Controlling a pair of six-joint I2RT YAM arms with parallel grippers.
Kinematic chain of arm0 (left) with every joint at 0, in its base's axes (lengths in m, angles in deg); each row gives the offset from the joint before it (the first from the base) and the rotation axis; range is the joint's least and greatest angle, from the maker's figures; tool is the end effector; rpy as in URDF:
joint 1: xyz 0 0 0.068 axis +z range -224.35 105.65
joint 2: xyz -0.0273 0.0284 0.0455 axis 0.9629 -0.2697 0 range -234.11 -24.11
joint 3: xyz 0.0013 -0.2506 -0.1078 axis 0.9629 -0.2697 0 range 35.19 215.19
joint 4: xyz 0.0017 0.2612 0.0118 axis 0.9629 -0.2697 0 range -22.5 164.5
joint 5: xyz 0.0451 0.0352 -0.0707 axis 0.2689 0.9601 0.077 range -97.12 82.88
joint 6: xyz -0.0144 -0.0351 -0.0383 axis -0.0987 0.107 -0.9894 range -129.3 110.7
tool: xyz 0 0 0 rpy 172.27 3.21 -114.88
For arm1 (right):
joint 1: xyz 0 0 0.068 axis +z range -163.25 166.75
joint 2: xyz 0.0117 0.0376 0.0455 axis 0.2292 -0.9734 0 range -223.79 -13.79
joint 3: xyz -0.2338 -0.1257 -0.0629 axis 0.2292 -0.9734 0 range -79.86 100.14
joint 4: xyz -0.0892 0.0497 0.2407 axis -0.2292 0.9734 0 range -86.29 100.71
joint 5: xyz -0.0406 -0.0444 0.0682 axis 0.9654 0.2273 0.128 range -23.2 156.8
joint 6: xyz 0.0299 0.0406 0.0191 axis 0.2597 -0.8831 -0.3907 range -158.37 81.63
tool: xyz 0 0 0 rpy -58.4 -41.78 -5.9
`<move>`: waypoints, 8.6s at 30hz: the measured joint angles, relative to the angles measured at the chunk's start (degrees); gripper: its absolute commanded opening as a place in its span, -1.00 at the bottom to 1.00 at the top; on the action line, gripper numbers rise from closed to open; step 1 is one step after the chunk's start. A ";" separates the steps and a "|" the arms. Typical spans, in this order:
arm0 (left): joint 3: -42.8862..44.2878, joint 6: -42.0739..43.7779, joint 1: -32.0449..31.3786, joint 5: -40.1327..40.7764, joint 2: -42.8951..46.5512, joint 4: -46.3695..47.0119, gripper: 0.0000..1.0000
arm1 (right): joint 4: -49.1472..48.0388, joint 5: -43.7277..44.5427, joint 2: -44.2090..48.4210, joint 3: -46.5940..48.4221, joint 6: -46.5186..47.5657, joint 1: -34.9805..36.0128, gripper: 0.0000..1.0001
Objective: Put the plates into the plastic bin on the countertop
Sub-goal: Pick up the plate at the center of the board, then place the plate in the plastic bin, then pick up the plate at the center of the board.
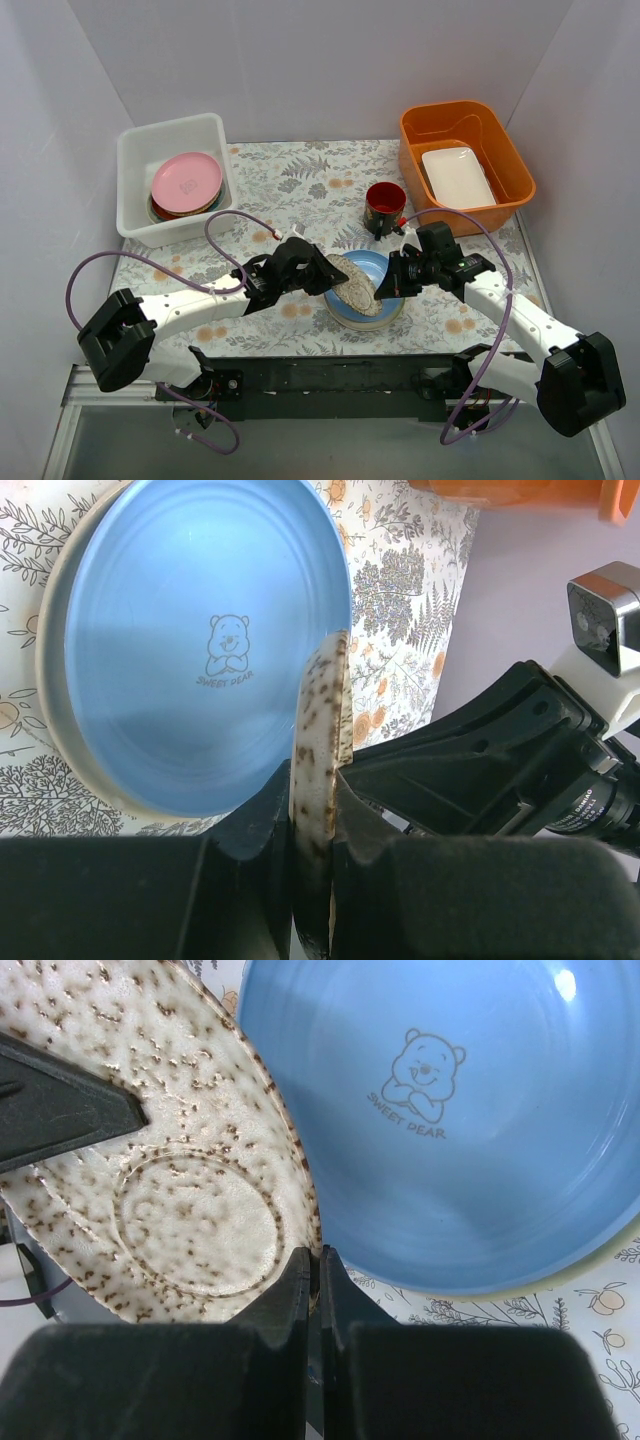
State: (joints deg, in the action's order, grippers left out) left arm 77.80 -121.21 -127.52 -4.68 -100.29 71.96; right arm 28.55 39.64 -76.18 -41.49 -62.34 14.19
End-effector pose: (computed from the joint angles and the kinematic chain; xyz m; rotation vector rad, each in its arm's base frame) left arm 0.1707 -0.2254 0.2197 -1.3346 2.3121 -1.3381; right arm 0.1837 0.1137 0.2229 -0.3057 2.5192 0.9613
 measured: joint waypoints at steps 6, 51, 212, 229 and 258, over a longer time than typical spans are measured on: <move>0.00 0.00 0.00 -0.02 0.00 -0.20 -1.00 | 0.13 0.11 0.00 0.00 0.00 0.07 -0.95; 2.47 6.05 7.37 2.91 3.80 -16.22 -1.00 | -2.62 1.40 5.01 0.42 0.52 0.81 0.96; 33.18 33.20 29.97 -12.57 -8.70 -33.83 0.95 | 1.42 15.19 3.91 -2.14 -2.80 3.74 0.96; 17.33 20.92 9.88 -7.37 -7.10 -26.97 0.95 | 7.26 24.20 6.40 -0.33 -3.21 1.05 0.94; 10.75 18.84 9.49 -4.66 0.33 -25.64 0.96 | -3.87 21.22 -4.46 -6.45 -4.31 -1.18 -0.78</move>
State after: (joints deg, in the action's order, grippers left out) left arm 88.56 -102.37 -118.04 -9.34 -99.96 46.32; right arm 24.68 60.86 -80.64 -47.94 -66.64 13.01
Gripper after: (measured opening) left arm 0.978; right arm 0.283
